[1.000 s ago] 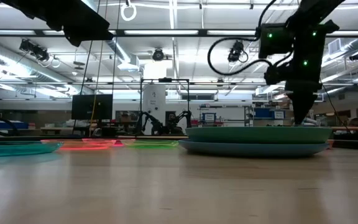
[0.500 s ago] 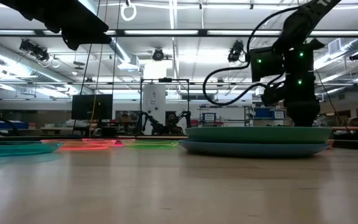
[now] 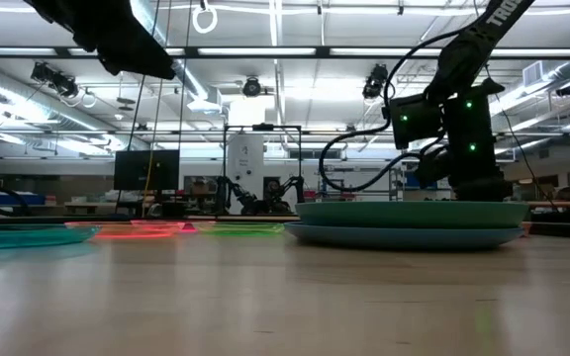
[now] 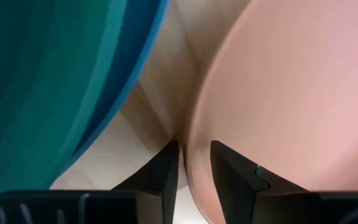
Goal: Stack plastic plates
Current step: Stack the brown plate on top of the dark blue plate
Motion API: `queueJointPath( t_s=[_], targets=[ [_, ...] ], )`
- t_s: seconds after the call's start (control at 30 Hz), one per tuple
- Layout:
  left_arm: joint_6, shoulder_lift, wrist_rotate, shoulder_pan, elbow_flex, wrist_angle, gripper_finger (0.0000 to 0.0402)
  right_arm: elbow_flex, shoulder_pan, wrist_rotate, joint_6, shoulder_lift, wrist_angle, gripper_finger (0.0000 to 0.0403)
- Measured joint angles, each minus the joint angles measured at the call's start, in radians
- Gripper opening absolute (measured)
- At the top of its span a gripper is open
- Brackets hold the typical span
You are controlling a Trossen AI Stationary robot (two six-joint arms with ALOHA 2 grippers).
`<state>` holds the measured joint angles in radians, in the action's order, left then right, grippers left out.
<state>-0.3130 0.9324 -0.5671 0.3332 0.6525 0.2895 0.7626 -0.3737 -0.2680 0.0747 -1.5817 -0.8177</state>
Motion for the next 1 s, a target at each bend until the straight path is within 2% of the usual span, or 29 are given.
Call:
queueJointPath(
  t_s=[0.43, 0.73, 1.0],
  targets=[
    [0.038, 0.019, 0.000, 0.000, 0.000, -0.003, 0.0174, -0.006, -0.002, -0.008, -0.007, 0.012, 0.016, 0.0021],
    [0.040, 0.019, 0.000, 0.000, -0.001, -0.003, 0.0174, 0.004, 0.018, -0.002, 0.004, 0.012, -0.029, 0.0021],
    [0.040, 0.019, 0.000, 0.000, -0.002, -0.004, 0.0174, 0.108, 0.072, 0.000, 0.041, 0.012, -0.141, 0.0020]
  ],
)
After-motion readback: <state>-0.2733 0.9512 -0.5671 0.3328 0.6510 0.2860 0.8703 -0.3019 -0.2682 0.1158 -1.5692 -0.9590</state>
